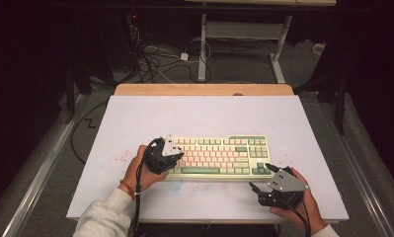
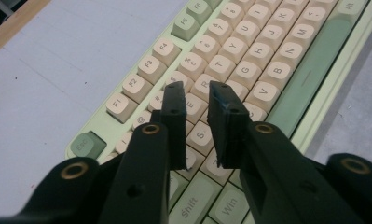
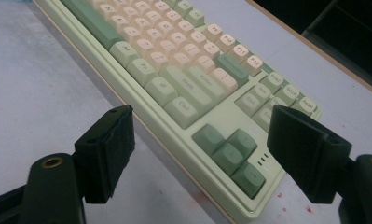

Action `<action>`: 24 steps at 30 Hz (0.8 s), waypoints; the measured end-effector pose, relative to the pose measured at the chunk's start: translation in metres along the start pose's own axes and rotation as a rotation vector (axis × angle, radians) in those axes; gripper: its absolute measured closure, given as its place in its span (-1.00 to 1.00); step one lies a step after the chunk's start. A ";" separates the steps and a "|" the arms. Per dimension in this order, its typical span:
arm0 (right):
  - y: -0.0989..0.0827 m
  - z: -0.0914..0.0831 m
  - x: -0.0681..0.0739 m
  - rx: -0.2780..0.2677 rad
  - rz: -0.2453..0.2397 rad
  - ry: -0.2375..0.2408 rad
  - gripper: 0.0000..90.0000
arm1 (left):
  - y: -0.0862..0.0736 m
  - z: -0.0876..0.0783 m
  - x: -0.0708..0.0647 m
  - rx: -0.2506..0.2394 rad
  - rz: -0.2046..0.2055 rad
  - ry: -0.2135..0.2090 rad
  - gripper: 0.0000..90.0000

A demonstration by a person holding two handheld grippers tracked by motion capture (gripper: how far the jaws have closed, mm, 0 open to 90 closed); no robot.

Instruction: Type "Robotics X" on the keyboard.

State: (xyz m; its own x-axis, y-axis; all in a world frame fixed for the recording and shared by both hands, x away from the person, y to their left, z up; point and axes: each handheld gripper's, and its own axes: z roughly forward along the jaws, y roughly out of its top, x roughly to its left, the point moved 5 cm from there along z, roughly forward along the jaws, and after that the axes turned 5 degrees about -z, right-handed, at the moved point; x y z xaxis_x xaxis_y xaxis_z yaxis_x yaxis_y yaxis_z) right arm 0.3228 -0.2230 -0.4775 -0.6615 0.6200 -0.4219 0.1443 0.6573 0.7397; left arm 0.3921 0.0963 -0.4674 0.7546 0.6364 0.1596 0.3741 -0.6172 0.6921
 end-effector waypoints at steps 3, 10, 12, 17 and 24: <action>0.000 0.000 0.000 0.001 -0.001 0.000 -0.48 | 0.000 -0.002 0.001 -0.006 0.004 0.013 0.49; 0.000 0.000 0.000 0.003 0.001 0.001 -0.48 | 0.002 -0.005 0.001 -0.040 -0.001 0.026 0.26; 0.000 0.000 0.000 0.004 0.002 0.002 -0.48 | 0.002 -0.005 0.000 -0.046 -0.005 0.037 0.18; 0.000 0.000 -0.001 0.004 0.004 0.005 -0.48 | 0.003 -0.007 -0.001 -0.062 -0.001 0.051 0.00; -0.001 0.001 -0.002 0.005 0.018 0.011 -0.48 | 0.002 -0.010 -0.003 -0.090 -0.001 0.054 -0.39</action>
State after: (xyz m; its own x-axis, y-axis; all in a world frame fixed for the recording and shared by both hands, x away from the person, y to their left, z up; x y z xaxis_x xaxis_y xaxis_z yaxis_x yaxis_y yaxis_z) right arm 0.3243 -0.2245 -0.4777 -0.6666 0.6272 -0.4027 0.1601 0.6482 0.7444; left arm 0.3856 0.0979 -0.4595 0.7233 0.6625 0.1948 0.3229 -0.5739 0.7526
